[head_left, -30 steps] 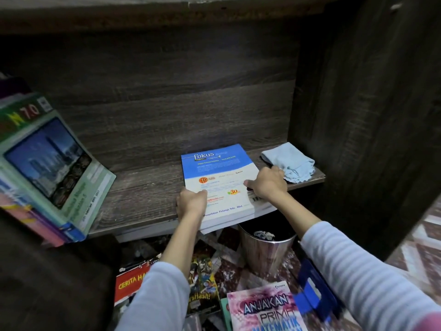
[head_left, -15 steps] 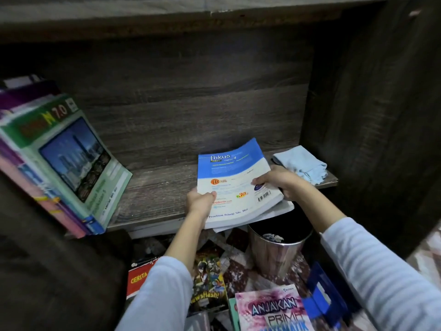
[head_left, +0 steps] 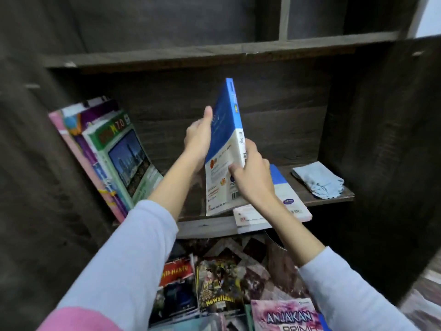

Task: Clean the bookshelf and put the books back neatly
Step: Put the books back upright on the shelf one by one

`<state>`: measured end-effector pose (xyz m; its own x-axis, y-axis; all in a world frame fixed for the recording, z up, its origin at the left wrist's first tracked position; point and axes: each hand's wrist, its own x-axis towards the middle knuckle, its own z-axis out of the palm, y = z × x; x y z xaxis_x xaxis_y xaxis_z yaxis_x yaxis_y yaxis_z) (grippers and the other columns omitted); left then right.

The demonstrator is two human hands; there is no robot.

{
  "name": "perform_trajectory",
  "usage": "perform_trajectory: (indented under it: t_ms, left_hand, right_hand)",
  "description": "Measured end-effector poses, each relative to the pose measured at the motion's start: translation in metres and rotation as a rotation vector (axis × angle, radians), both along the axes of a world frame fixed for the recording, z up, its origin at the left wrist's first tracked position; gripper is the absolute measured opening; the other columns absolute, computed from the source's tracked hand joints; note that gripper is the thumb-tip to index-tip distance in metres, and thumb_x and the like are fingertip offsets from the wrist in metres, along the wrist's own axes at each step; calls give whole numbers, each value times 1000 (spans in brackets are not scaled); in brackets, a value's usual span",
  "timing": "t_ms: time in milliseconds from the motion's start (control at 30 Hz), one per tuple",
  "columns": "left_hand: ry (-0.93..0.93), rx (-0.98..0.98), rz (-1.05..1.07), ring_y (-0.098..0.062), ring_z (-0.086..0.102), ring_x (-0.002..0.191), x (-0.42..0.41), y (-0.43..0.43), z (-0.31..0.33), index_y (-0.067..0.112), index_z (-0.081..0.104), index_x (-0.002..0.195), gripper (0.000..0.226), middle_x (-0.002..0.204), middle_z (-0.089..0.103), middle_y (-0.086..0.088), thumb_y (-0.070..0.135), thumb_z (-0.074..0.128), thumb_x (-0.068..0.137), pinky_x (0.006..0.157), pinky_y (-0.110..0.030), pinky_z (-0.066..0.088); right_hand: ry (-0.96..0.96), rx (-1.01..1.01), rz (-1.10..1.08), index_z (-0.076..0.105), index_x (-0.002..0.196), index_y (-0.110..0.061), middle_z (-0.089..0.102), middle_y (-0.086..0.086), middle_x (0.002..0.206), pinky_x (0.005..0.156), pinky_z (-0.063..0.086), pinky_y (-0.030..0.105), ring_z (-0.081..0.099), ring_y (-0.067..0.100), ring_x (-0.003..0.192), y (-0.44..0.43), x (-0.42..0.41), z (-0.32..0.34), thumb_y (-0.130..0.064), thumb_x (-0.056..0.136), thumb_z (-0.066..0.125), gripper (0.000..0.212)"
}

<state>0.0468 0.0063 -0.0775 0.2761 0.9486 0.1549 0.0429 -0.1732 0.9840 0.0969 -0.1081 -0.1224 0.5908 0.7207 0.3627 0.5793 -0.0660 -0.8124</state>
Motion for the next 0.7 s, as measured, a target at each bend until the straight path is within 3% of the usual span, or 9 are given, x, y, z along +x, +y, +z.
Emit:
perform_trajectory:
  t_ms: [100, 167, 267, 367, 467, 600, 667, 700]
  left_hand:
    - [-19, 32, -23, -26, 45, 125, -20, 2, 42, 24, 40, 140, 95, 140, 46, -1, 81, 46, 64, 106, -48, 35]
    - [-15, 85, 14, -28, 42, 129, -39, 5, 61, 26, 23, 149, 107, 147, 39, -3, 76, 57, 60, 107, -49, 34]
    - [52, 210, 109, -22, 41, 129, -69, 19, 73, 24, 9, 151, 93, 147, 36, -6, 34, 69, 81, 107, -30, 32]
    - [112, 349, 230, -15, 44, 110, -102, 23, 69, 26, 13, 150, 80, 136, 42, -7, 5, 55, 85, 80, -13, 29]
    - [148, 455, 320, -18, 47, 95, -133, 21, 59, 26, 24, 143, 70, 117, 47, -7, 3, 50, 82, 69, -15, 30]
    - [218, 604, 368, -14, 50, 69, -164, 24, 48, 17, 34, 131, 57, 88, 55, -8, 2, 51, 79, 69, -26, 39]
    - [266, 683, 395, -4, 47, 65, -171, 24, 43, 16, 35, 129, 55, 81, 54, -3, 3, 51, 79, 70, -23, 36]
    - [299, 723, 427, -3, 49, 71, -174, 26, 40, 17, 35, 129, 55, 83, 56, 0, 4, 52, 79, 79, -21, 35]
  right_hand:
    - [-119, -10, 18, 23, 145, -23, 56, 23, 118, 91, 43, 46, 47, 43, 109, 2, -36, 11, -11, 92, 44, 58]
    - [-189, -7, 39, 17, 147, -25, 58, 24, 113, 89, 43, 46, 50, 44, 105, 5, -58, 12, -12, 94, 43, 61]
    - [-316, 4, 57, 11, 149, -25, 63, 22, 106, 79, 42, 43, 55, 44, 99, 16, -87, 4, -14, 95, 42, 63]
    - [-410, 42, 108, 8, 150, -22, 64, 18, 105, 76, 43, 42, 59, 41, 96, 32, -112, -10, -15, 94, 43, 67]
    - [-414, 111, 167, 11, 151, -18, 66, 18, 103, 71, 48, 43, 63, 41, 87, 47, -132, -24, -11, 92, 48, 70]
    - [-475, 225, 120, 32, 138, -12, 67, 14, 69, 36, 42, 32, 58, 35, 43, 73, -157, -42, -2, 64, 71, 84]
    - [-467, 265, 115, 31, 135, -11, 68, 16, 71, 32, 39, 31, 54, 36, 37, 82, -162, -49, 0, 60, 68, 84]
    - [-446, 256, 150, 28, 135, -13, 69, 20, 79, 34, 40, 33, 55, 39, 39, 87, -164, -51, 1, 63, 65, 82]
